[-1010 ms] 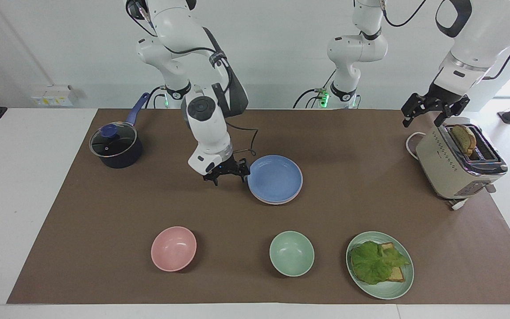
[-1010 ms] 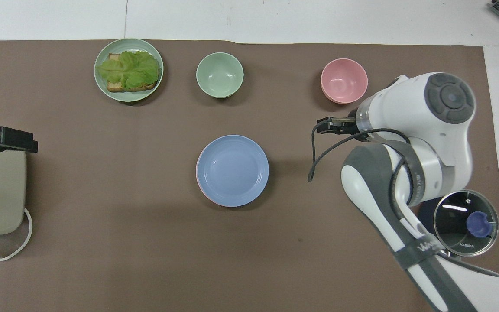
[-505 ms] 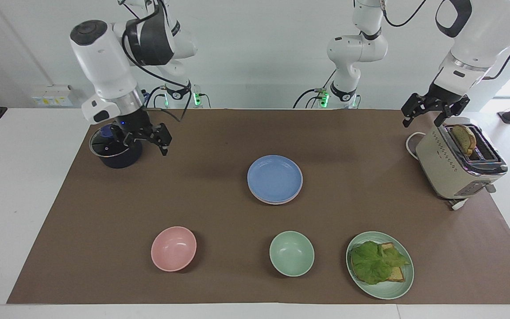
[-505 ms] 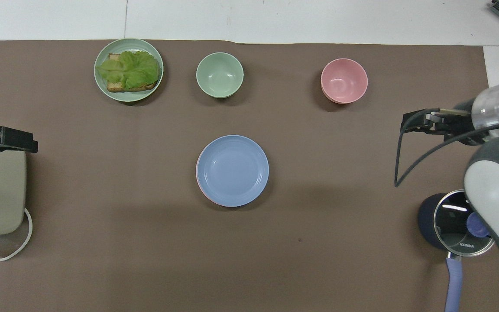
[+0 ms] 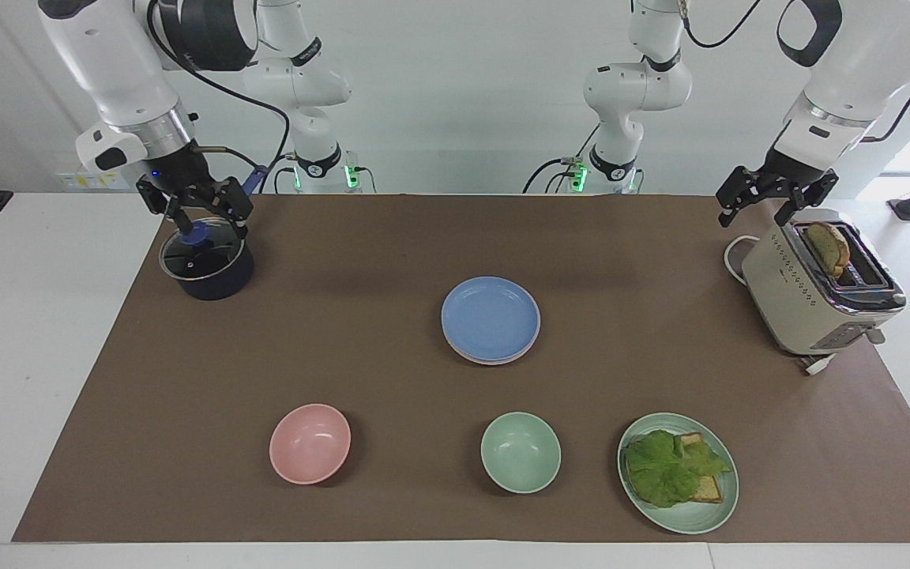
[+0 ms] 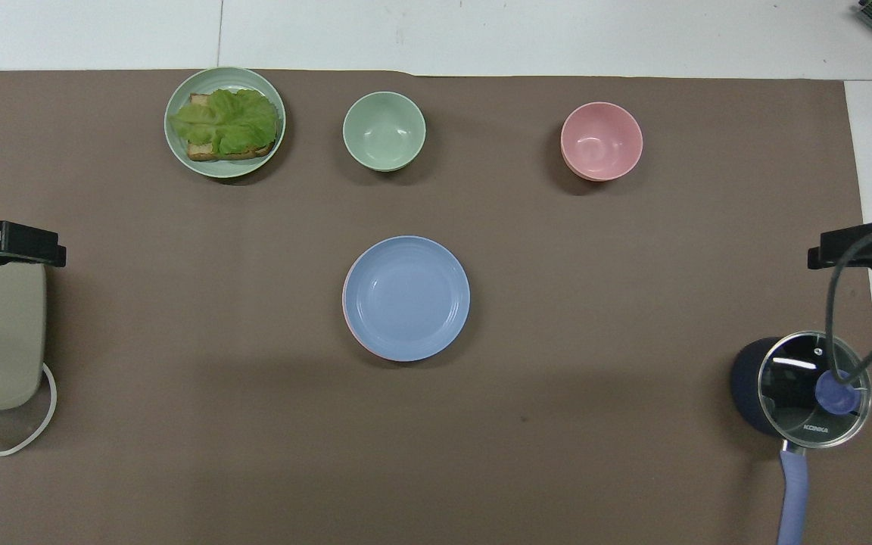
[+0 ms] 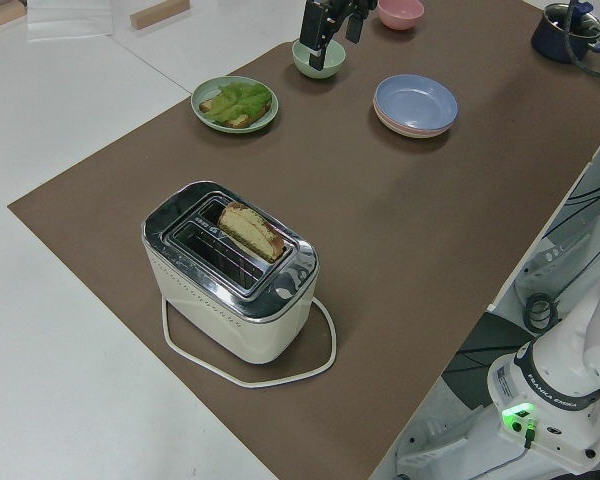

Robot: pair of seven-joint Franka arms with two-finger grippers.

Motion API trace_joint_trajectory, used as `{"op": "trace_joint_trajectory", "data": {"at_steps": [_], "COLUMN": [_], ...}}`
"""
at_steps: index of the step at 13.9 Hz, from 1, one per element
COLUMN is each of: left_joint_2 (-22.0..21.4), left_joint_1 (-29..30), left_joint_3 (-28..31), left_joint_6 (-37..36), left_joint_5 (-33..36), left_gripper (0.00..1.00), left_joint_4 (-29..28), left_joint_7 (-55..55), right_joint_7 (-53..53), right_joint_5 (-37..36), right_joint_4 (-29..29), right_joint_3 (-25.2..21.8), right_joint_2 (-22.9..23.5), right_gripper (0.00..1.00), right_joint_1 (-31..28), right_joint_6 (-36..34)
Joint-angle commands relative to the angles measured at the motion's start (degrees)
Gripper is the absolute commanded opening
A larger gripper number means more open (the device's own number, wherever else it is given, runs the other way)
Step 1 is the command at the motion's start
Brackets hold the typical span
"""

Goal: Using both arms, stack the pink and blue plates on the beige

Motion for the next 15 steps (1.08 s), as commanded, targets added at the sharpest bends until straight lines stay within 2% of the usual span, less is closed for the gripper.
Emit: {"op": "trace_joint_trajectory", "data": {"at_steps": [1, 6, 10, 15], "left_joint_2": [-0.40, -0.40, -0.40, -0.40], "left_joint_1": [0.41, 0.41, 0.41, 0.50], "left_joint_3": [-0.31, -0.31, -0.31, -0.31], "left_joint_6": [-0.52, -0.52, -0.52, -0.52], "left_joint_5": [0.93, 0.93, 0.93, 0.93], "left_gripper": [1.00, 1.00, 1.00, 1.00], "left_joint_4": [-0.23, -0.23, -0.23, -0.23], "left_joint_7": [0.03, 0.03, 0.03, 0.03], "right_joint_7": [-0.74, -5.21, -5.22, -3.73], "right_joint_5": [-2.06, -2.50, -3.38, -4.61], "right_joint_4": [0.27, -0.53, -3.43, -1.58], "right_joint_3": [1.16, 0.90, 0.90, 1.78], "right_joint_2": [-1.09, -1.37, -2.95, -2.07], "right_gripper": [1.00, 1.00, 1.00, 1.00], "right_joint_1": [-0.50, -0.41, 0.29, 0.90], "right_joint_6": [-1.54, -0.93, 0.75, -0.40]}}
